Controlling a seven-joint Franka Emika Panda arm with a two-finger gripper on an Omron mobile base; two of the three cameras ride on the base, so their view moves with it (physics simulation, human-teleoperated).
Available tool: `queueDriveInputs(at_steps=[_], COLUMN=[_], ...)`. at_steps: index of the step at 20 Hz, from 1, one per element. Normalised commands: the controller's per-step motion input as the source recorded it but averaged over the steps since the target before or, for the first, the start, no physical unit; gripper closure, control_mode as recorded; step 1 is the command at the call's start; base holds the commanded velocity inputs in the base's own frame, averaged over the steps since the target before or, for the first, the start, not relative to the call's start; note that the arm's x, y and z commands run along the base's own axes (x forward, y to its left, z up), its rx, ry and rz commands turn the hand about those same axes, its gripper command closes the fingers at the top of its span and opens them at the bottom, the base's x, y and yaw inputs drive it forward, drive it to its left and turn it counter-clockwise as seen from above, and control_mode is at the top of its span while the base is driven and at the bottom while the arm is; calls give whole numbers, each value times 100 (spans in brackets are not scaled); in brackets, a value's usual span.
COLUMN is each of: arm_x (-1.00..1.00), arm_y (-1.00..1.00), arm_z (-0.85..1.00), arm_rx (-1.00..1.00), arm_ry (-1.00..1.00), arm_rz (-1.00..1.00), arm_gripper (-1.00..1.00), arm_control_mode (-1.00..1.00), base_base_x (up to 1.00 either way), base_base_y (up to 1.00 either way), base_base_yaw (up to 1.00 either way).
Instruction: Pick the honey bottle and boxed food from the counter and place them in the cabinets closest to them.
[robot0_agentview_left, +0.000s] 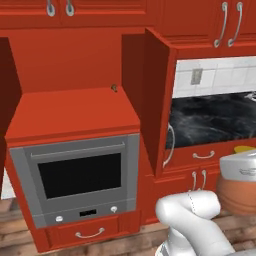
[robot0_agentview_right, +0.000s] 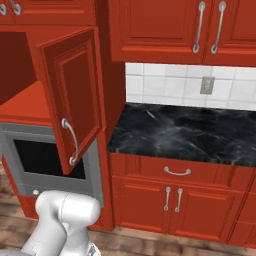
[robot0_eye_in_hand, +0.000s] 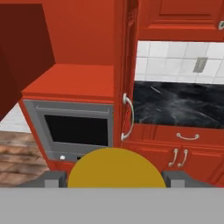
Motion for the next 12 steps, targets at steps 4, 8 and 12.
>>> queueDriveInputs(at_steps=[4,8,12], arm_x=[0,0,0], arm_y=[0,0,0], arm_z=[0,0,0], arm_rx=[0,0,0], arm_ry=[0,0,0], arm_rz=[0,0,0], arm_gripper=[100,100,100], arm_control_mode=[100,100,100], base_base_x=[-7,-3,-1], base_base_y=[75,71,47], base_base_yaw=[2,1,0])
